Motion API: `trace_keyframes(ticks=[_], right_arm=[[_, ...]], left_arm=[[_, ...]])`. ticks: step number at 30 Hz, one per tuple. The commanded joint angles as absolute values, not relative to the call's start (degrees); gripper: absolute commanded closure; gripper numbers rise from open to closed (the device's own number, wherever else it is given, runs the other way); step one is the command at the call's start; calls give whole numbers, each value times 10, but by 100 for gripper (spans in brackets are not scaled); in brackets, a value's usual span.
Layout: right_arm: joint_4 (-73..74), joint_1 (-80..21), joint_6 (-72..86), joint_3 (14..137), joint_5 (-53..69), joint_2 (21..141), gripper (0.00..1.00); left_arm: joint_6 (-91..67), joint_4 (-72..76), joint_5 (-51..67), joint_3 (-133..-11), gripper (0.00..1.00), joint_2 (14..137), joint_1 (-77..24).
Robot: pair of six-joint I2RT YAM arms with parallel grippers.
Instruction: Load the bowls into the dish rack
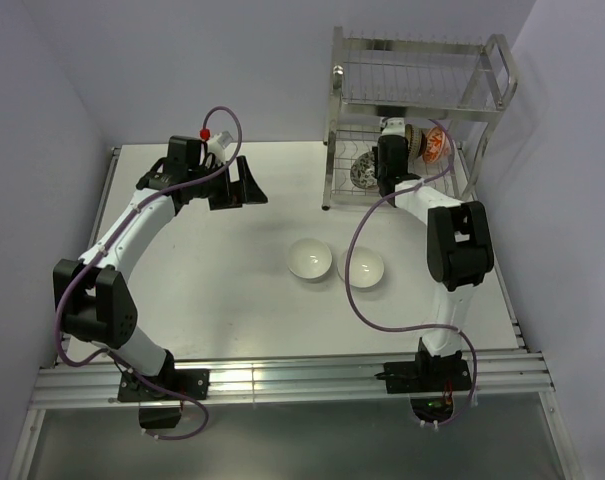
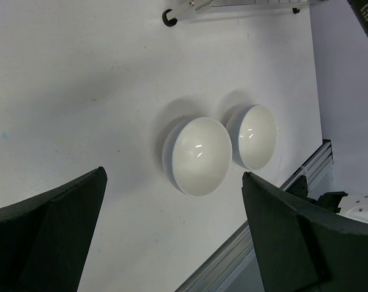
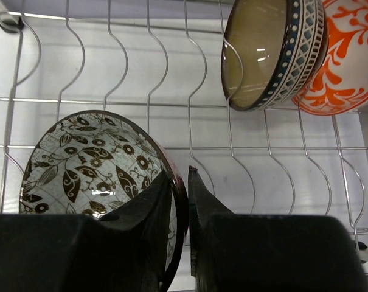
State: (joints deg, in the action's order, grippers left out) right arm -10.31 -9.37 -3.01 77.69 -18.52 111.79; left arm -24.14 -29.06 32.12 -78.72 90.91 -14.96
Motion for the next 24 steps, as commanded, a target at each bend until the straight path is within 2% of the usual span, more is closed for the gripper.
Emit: trace_keyframes(ticks=[1, 24], right_arm=[[-138, -89, -21, 783, -181, 1115, 100], [-125, -76, 19, 851, -172, 1158, 100]], left_arm=[[-238, -267, 339, -797, 0, 914, -147], [-246, -256, 348, -792, 1, 933, -146]])
